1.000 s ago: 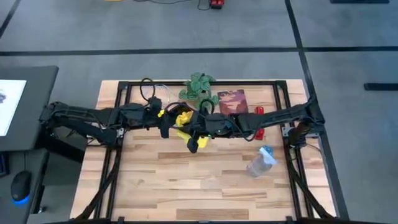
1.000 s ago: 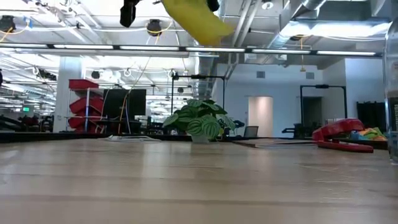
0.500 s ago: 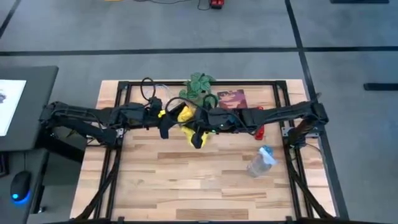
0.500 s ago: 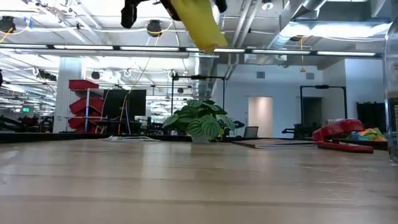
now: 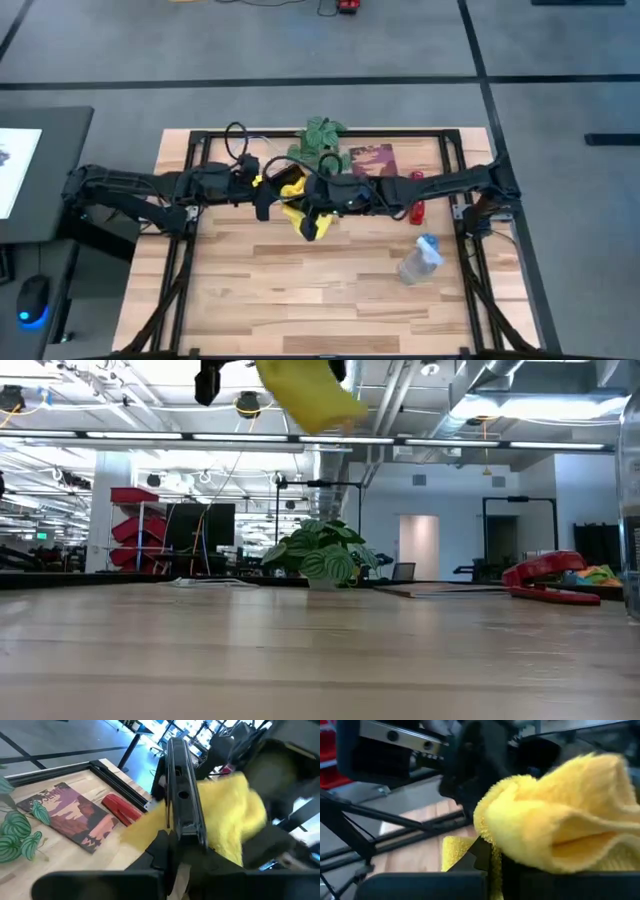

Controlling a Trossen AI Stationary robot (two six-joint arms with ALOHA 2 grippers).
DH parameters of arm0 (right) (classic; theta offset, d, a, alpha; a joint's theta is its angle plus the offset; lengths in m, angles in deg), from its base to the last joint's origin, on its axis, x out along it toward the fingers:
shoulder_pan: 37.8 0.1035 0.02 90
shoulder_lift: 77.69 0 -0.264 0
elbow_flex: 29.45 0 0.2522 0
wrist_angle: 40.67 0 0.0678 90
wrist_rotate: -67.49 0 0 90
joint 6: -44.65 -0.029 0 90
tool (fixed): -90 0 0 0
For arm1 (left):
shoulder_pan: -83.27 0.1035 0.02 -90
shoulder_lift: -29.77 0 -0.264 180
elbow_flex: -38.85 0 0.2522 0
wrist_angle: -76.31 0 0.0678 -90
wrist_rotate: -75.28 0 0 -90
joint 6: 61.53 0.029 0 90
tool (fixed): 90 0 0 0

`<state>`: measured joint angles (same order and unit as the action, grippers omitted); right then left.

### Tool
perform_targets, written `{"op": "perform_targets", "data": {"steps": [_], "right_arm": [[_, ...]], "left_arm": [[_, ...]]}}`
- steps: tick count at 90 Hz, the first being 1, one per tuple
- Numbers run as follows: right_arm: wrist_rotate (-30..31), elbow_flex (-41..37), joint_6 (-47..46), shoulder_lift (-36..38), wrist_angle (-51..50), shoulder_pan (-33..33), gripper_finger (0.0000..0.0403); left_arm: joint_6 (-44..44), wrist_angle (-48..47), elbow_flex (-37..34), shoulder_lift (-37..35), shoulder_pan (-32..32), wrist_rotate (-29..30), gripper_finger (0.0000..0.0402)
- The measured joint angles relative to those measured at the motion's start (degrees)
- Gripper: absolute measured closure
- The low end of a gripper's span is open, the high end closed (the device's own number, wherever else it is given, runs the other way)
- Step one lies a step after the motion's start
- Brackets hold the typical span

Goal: Apply microfiber cloth
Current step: Wipe the front of the cellphone with the yellow microfiber cloth

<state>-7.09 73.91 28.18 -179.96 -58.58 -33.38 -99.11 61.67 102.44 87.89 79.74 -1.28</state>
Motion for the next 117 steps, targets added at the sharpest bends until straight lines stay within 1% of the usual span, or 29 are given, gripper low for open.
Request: {"op": "perform_targets", "data": {"steps": [13, 21, 37, 45, 52, 61, 68, 79, 87, 96, 109, 117], "right_arm": [[-0.2, 0.0, 0.0, 0.1, -1.8, -0.3, 0.0403], [-0.3, 0.0, 1.1, 1.3, -5.8, -0.3, 0.0403], [2.6, 0.0, 1.8, 4.4, -14.6, -0.4, 0.0403], [2.6, -0.1, 2.0, 5.1, -15.6, -0.2, 0.0403], [2.0, -0.2, 4.4, 5.4, -13.9, 0.4, 0.0403], [-0.4, -0.3, 6.7, 5.4, -7.7, 1.5, 0.0403], [-0.6, -0.2, 6.5, 5.1, -0.7, 2.0, 0.0403], [-1.4, -0.1, 4.6, 3.5, 8.0, 1.9, 0.0403], [-2.8, -0.1, 2.7, 1.7, 13.0, 1.4, 0.0403], [-3.4, -0.2, -0.2, 1.5, 12.4, 0.8, 0.0403], [-3.3, 0.1, -1.5, 1.7, 7.2, 0.4, 0.0403], [-3.4, 0.1, -1.5, 1.8, 5.8, 0.3, 0.0403]], "left_arm": [[0.0, -0.6, 0.0, 0.1, 0.0, -0.6, 0.0391], [0.0, -1.4, 0.0, 0.1, 0.0, -0.8, 0.0391], [0.3, -2.2, 0.0, -0.1, 0.0, -0.8, 0.0391], [0.4, -2.4, 0.0, -0.1, 0.0, -0.8, 0.0391], [0.4, -2.6, 0.1, -0.2, -0.1, -0.7, 0.0391], [0.3, -3.0, 0.2, -0.3, -0.3, -0.7, 0.0391], [0.3, -3.0, 0.3, -0.3, -0.2, -0.7, 0.0391], [0.7, -3.0, 0.1, 0.6, -0.2, -0.1, 0.0391], [0.7, -1.2, 0.2, 1.5, -0.2, 0.2, 0.0391], [0.7, -0.2, 0.1, 2.3, -0.2, 0.5, 0.0391], [1.5, 1.8, 0.0, 2.7, -0.2, 1.0, 0.0391], [1.4, 3.1, -0.1, 2.7, -0.1, 1.1, 0.0391]]}}
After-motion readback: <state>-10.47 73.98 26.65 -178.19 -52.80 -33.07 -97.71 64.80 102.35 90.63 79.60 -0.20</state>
